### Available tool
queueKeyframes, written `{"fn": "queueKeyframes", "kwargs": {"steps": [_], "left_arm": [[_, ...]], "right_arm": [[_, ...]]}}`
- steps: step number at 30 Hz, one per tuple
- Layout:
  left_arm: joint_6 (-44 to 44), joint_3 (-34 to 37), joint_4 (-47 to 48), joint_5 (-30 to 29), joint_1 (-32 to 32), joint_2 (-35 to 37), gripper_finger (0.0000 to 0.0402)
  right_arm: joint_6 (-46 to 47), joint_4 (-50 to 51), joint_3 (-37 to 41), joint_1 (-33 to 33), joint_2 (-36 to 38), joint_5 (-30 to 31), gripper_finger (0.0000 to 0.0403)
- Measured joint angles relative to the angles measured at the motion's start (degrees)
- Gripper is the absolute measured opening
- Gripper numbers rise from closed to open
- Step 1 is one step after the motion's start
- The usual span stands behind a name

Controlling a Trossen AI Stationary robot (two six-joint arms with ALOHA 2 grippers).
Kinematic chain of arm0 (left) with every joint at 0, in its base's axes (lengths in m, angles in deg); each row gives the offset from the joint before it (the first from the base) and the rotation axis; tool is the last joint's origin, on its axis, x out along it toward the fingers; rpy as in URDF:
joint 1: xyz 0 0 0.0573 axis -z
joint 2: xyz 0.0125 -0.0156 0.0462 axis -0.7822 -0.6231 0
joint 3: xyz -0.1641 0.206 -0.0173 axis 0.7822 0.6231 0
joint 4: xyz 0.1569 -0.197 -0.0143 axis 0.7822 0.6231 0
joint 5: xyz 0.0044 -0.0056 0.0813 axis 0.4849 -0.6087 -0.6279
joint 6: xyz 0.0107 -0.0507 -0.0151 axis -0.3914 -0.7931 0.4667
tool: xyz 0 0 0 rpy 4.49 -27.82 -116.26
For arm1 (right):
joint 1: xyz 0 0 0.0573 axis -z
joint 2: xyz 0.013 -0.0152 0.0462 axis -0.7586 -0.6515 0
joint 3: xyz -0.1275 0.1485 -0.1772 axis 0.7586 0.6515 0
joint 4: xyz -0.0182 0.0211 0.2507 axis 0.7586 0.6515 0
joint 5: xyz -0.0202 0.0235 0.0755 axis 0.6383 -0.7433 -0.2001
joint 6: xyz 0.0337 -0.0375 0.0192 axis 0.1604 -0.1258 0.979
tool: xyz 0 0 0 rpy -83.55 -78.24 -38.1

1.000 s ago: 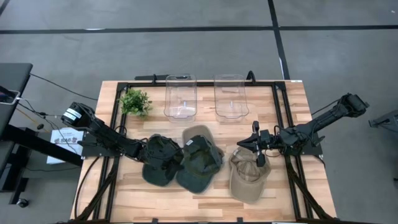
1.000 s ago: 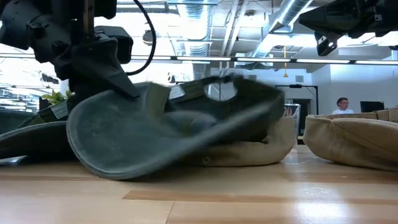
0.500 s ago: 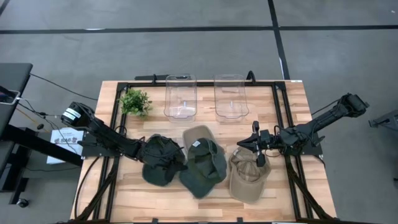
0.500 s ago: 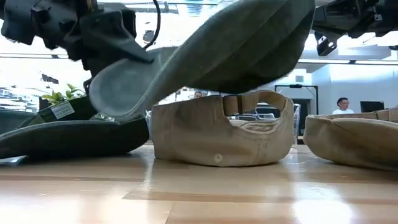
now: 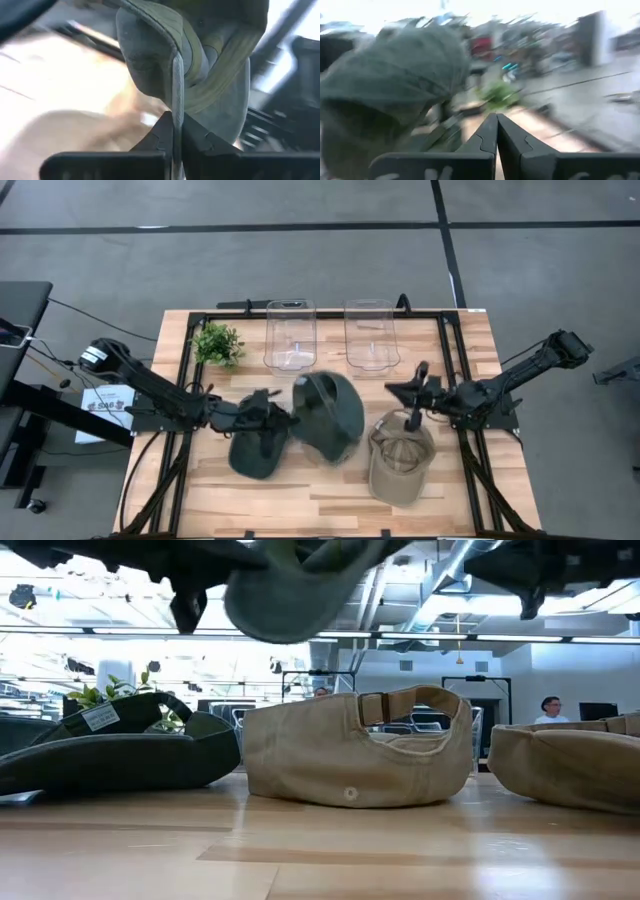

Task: Pick & Place hat
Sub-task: Put the right black cap into the right transparent bin

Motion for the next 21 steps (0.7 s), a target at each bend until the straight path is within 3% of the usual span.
{"fn": "queueKeyframes", "kwargs": {"steps": [5, 8, 14, 21], "left_arm": [[2.86, -0.45, 0.07, -2.07, -5.27, -1.1, 0.0013], [2.86, -2.61, 0.11, -0.4, -7.32, -3.99, 0.0012], [5.34, -10.73, -0.02, 4.32, -7.28, -13.27, 0.0014], [5.53, -14.47, 0.58, 3.14, -6.94, -19.27, 0.0014]], "right_arm": [[-14.55, -14.99, 0.0, 0.05, 0.0, 9.59, 0.0], [-21.22, -21.11, 0.0, 1.38, 0.02, 10.49, 0.0], [-23.26, -22.08, -2.59, 7.64, -3.58, 10.68, 0.0], [-23.43, -22.46, -7.65, 11.07, -13.21, 10.39, 0.0]]}}
